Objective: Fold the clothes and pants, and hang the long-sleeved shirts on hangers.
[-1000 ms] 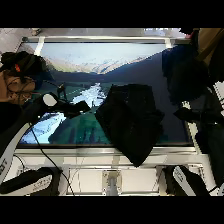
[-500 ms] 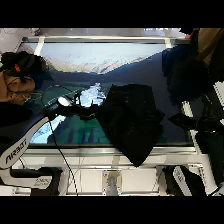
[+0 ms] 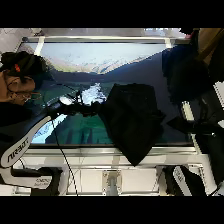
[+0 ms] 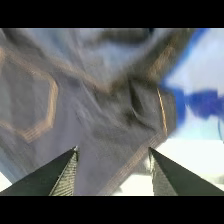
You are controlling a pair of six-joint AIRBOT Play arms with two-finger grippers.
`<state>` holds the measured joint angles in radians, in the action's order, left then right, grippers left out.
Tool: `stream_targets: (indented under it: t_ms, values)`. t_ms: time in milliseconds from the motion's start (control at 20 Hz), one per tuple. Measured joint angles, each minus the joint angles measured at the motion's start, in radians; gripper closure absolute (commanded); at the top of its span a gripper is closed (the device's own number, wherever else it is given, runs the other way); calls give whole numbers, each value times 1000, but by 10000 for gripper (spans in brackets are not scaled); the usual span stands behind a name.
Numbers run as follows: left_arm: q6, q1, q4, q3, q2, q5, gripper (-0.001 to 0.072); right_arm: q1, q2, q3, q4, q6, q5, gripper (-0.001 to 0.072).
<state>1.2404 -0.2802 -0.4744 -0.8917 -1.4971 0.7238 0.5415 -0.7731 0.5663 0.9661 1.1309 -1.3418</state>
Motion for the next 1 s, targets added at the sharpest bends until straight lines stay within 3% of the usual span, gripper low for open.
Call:
stream_targets:
  t_ms: [150,400,1000]
  values:
    - [-3,62,-3,-14,40,-8,655,-8,-12,-74,7,0,-1,209]
    - [-3,124,-17,-21,73,10,656,-124,-83,-110,-138,3,61,232]
    - [16,274,-36,-23,129,-104,656,-882,-364,-123,-509,75,404,231]
